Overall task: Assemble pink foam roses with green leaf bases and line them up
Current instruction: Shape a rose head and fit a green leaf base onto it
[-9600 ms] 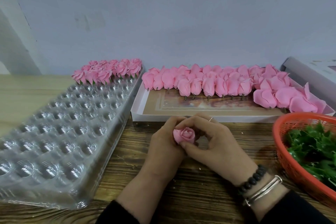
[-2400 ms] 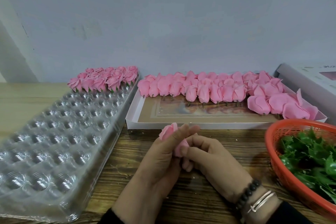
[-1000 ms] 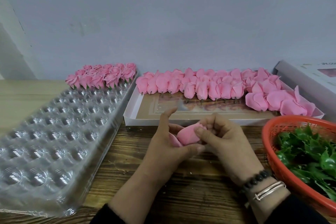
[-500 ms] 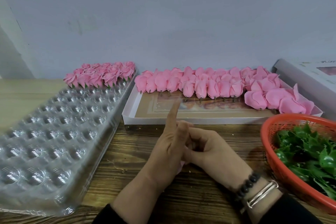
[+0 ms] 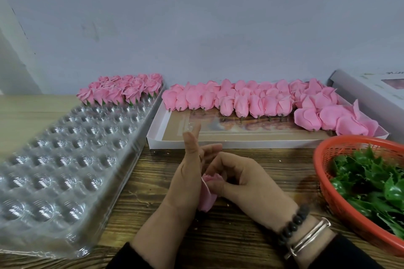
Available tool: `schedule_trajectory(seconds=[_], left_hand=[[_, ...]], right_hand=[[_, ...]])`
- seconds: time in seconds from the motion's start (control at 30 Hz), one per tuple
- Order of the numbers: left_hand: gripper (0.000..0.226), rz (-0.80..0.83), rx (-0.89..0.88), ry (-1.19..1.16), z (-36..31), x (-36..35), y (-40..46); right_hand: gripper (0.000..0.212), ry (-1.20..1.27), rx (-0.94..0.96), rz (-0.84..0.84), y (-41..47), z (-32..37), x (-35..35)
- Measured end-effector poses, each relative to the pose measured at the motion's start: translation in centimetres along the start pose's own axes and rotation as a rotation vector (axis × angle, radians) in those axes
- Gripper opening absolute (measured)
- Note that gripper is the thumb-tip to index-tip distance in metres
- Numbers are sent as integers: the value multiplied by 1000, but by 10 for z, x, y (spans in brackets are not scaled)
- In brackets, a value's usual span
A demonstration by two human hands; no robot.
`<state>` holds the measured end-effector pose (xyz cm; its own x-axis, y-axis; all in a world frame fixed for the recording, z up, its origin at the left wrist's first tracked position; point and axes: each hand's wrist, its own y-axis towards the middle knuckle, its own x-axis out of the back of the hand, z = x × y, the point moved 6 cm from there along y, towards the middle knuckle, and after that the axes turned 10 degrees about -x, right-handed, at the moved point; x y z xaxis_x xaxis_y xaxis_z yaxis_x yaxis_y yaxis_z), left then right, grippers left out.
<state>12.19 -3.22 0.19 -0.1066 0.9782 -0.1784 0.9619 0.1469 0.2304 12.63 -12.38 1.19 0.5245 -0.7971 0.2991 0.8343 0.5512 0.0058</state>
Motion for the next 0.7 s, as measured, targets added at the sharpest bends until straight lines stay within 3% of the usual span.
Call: schedule_trajectory(seconds=[0.27,0.37,0.47,0.57,0.63,0.7], left_hand=[[81,-23,105,43,1,2,-6],[79,-52,95,11,2,5,-4],[77,-153,108,-109,7,8,2],[69,-330,57,-253,6,23,9],[56,-372,-20,-136,1,34,10],[45,-312,-91,45,-7,36,10]], right_hand=[[27,22,59,28,-3,8,-6],[24,7,56,23,-3,8,-6],[17,-53,47,-37,-2,7,-3],[18,74,37,-95,-1,5,8],[18,166,45,-177,0,2,21],[18,265,45,-232,1,-1,31]])
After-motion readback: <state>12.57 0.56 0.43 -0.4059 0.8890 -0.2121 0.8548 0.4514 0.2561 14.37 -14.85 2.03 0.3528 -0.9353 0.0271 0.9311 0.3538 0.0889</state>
